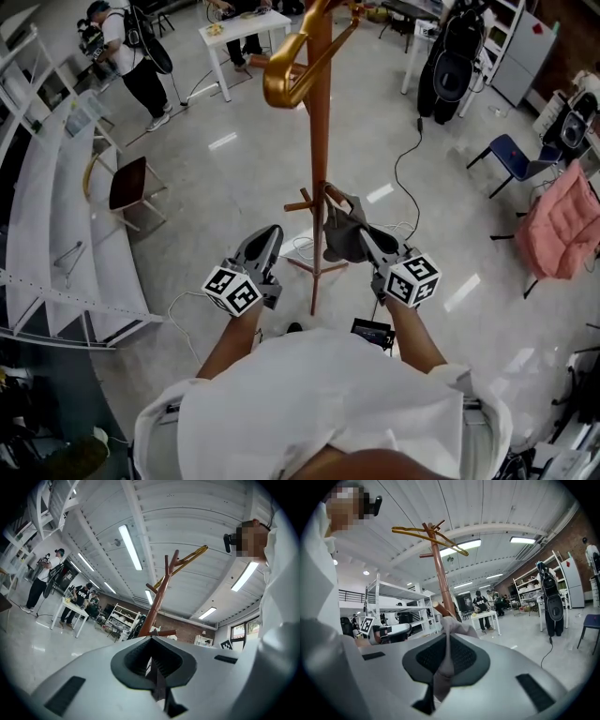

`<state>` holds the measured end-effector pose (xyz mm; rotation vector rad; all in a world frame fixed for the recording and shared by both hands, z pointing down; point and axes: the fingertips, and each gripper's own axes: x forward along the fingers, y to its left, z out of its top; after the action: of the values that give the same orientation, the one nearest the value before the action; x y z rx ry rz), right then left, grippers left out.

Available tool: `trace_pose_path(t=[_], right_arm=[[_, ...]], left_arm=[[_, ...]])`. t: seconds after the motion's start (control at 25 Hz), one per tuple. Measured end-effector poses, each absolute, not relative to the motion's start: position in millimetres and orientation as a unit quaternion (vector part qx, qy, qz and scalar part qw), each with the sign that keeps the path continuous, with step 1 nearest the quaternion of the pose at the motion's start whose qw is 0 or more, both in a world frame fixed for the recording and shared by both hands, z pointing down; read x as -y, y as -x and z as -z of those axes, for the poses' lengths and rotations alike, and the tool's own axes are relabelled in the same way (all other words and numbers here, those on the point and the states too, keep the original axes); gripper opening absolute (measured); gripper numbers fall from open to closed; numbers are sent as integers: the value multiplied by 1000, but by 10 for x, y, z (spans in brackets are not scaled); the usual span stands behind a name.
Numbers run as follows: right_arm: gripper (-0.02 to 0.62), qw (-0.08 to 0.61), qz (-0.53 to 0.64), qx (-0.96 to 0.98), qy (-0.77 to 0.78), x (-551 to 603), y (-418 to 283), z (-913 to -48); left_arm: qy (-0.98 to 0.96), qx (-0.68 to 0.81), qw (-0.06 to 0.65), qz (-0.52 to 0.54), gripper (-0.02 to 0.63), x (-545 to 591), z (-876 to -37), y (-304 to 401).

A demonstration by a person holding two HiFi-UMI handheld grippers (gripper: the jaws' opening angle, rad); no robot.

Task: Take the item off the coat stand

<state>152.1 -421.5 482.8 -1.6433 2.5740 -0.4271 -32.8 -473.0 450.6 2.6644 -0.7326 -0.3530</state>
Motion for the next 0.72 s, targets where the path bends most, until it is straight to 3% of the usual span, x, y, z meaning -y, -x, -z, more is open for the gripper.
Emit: trace_pose_path(t=[0.36,0.72], right_arm=[[32,37,119,-834,538,3675,-2022,-4708],[32,43,103,-838,534,3678,-1865,-4473]], left_arm=[[-942,253,179,130,12,4211,-4591,-96],[-939,262,176,136,12,4255,-4509,113]])
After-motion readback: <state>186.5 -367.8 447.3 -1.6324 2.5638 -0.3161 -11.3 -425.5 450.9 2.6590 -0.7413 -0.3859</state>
